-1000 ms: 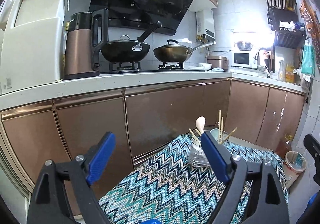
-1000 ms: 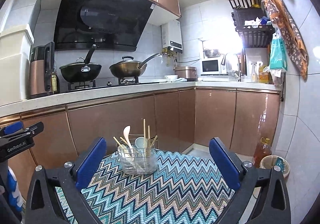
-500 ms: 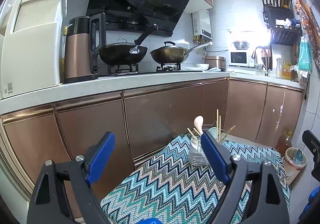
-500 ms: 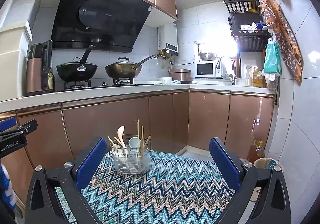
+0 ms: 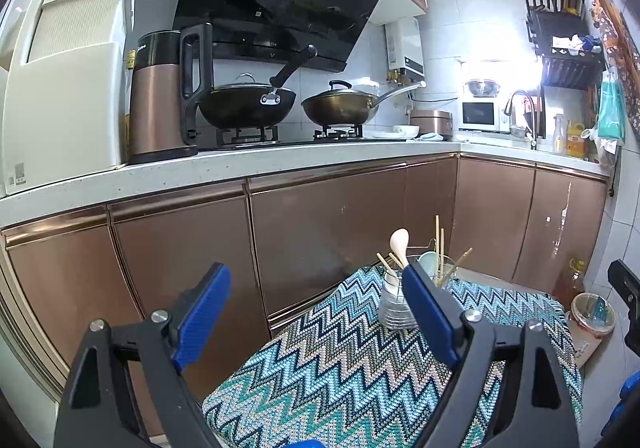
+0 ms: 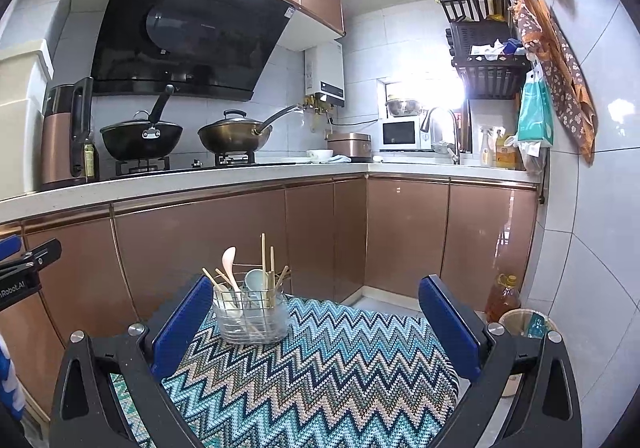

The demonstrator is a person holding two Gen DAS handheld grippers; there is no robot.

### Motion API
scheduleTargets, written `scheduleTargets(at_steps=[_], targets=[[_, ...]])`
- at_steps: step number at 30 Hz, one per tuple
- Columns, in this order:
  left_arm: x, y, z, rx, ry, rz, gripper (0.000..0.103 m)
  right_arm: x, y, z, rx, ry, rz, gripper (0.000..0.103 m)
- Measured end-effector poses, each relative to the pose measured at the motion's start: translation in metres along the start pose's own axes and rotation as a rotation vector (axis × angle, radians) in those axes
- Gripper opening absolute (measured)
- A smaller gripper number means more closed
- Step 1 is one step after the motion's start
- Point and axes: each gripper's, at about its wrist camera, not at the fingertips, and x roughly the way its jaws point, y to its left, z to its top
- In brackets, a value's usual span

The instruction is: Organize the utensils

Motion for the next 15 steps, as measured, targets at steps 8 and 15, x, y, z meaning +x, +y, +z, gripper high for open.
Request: scheduleTargets(at_steps=[8, 15], targets=[[0.0000, 0.0005, 0.0002, 0.000, 0.000, 0.000, 0.087, 0.0005, -0.0002, 0.0001, -0.002, 0.001, -0.005, 0.103], [0.0001, 0.0012, -0.0005, -0.001, -0.002, 0.001, 0.087, 0.0001, 0.0007, 0.0002, -0.013, 0.002, -0.010, 0.103]])
